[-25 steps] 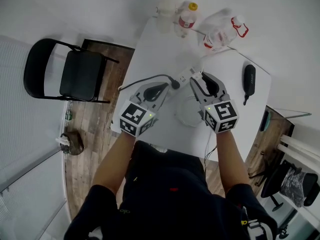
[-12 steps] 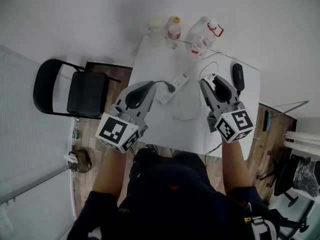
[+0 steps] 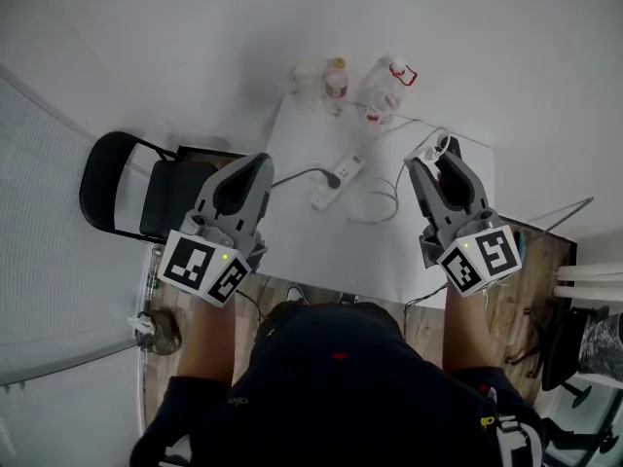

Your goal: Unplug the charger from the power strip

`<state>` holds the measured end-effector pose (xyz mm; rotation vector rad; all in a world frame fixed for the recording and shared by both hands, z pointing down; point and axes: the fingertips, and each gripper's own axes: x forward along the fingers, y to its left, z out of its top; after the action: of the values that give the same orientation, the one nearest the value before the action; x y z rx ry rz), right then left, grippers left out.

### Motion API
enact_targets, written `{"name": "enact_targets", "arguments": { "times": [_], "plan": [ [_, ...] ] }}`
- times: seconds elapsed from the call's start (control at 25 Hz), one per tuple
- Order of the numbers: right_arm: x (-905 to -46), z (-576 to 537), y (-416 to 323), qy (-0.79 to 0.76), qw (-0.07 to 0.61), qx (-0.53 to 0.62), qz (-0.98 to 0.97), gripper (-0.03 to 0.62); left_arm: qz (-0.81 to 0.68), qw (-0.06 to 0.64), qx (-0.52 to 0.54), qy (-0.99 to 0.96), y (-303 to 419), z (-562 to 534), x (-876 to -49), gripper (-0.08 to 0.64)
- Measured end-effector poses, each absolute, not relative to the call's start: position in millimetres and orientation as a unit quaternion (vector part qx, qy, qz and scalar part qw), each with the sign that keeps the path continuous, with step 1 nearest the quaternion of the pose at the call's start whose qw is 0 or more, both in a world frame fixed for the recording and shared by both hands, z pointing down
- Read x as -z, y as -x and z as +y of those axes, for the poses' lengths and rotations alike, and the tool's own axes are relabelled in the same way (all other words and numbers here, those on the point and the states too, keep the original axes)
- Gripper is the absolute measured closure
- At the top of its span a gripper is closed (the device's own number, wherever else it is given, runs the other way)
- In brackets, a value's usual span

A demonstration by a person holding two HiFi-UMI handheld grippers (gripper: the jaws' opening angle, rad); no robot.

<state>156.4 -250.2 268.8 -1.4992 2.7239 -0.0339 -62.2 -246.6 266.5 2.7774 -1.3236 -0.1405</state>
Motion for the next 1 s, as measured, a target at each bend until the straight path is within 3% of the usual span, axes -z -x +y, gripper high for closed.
{"name": "enact_targets", "arguments": {
  "times": [0.48,1.0],
  "plan": [
    [-234,-224,-175,0.505,0.012,-0.048,0.862,0.430,-0.432,0.003,0.061,-0.900,60,-232,-240,0.537],
    [-239,-224,-180,0.503,0.008,-0.045,0.863,0.430,-0.426,0.021,0.050,-0.903,50,-236,-250,0.537]
  ]
}}
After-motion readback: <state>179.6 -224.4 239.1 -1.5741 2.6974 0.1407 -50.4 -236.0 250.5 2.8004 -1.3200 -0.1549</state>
